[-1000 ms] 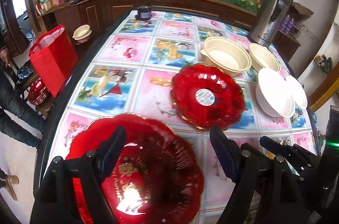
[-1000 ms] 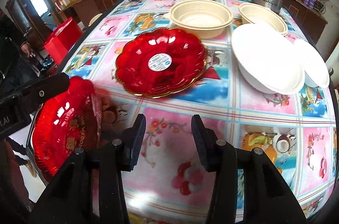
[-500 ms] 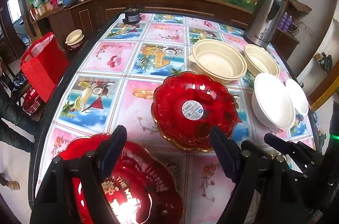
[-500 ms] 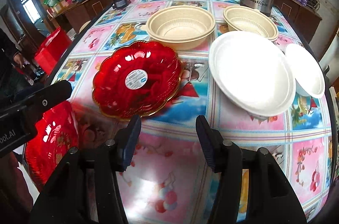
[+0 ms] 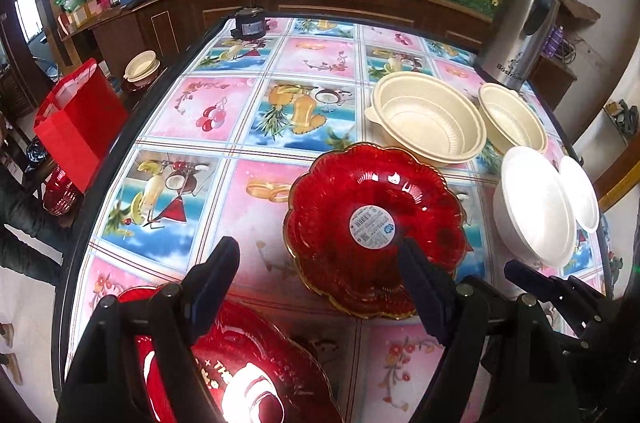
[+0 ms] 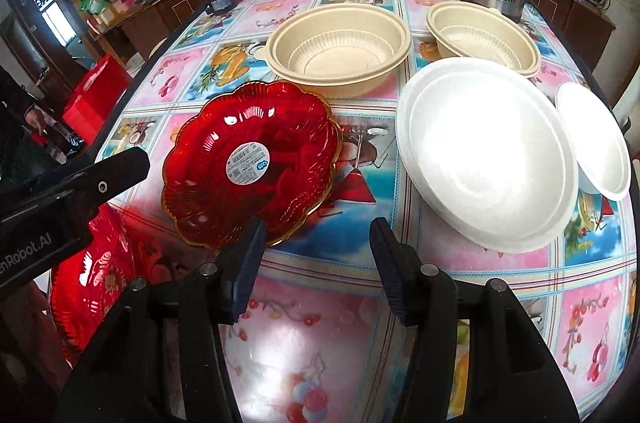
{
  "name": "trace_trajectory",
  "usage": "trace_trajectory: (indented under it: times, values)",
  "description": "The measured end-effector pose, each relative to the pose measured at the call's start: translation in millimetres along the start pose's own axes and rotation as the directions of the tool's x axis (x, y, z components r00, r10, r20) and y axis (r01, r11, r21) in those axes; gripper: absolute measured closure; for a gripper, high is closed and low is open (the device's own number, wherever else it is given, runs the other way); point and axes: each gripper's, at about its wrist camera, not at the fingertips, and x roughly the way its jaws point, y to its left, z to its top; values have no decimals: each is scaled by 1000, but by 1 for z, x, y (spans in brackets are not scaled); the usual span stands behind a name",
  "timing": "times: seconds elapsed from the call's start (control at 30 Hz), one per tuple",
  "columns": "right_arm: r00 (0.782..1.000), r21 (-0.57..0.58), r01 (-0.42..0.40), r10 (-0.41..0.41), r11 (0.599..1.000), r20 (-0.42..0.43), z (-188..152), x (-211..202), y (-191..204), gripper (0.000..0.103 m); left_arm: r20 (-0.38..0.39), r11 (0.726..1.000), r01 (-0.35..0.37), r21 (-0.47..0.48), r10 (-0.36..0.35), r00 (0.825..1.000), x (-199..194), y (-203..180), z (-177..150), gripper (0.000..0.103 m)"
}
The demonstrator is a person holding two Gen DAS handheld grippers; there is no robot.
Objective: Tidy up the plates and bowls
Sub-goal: 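Move the right tool toward the small red plate with white sticker while the left tool holds the red stack, then close the right tool on the rim of the small red plate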
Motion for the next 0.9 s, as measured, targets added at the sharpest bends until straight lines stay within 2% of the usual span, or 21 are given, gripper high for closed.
trace_trajectory:
  times: [0.6, 0.9]
  values:
    - [999, 36, -14, 16, 999, -48, 13, 26, -8, 49, -41, 999, -34, -2, 34, 999, 36, 10, 18, 22]
    - [997, 61, -29, 33, 998, -67, 20, 38, -12, 49, -110, 1000, -5, -16, 3, 994, 61, 17, 24, 22]
